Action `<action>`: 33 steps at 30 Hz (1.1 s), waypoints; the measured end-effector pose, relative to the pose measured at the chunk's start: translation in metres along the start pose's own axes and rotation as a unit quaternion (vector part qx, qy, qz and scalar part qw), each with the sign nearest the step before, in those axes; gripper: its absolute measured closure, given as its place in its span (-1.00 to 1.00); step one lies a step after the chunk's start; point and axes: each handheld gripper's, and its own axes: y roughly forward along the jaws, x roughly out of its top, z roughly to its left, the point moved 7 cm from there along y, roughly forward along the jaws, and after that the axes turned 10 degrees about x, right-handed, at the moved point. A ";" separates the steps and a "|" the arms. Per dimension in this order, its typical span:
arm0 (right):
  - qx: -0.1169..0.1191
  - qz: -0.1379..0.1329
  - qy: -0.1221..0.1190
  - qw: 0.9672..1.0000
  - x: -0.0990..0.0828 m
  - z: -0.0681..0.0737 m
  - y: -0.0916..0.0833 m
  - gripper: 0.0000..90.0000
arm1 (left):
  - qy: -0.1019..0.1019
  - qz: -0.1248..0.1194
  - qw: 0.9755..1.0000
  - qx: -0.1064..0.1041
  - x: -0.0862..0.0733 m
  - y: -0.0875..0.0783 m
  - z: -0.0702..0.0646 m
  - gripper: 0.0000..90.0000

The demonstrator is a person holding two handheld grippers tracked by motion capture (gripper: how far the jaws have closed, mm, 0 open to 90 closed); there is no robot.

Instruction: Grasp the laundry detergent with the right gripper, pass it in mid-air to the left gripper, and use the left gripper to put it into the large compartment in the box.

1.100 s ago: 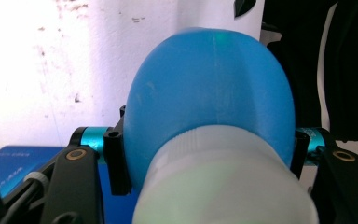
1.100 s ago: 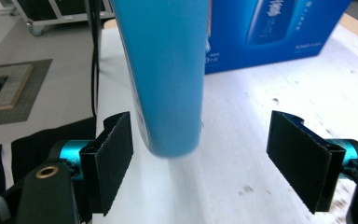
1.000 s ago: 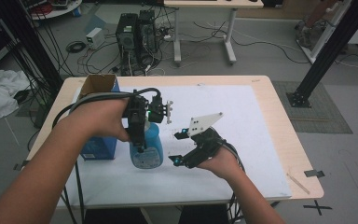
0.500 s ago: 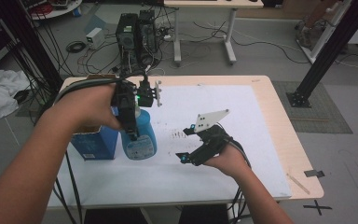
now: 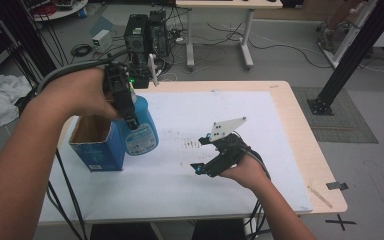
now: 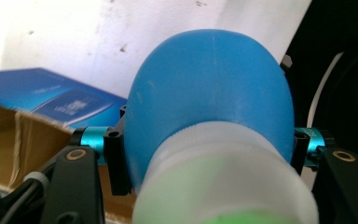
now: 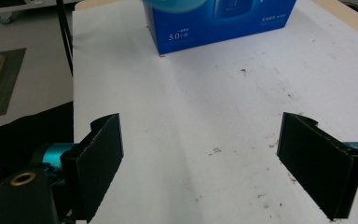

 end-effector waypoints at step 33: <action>0.001 0.007 0.008 1.000 -0.006 -0.001 0.009 -0.70 | -0.195 0.029 0.980 0.035 -0.098 -0.025 0.079 -0.15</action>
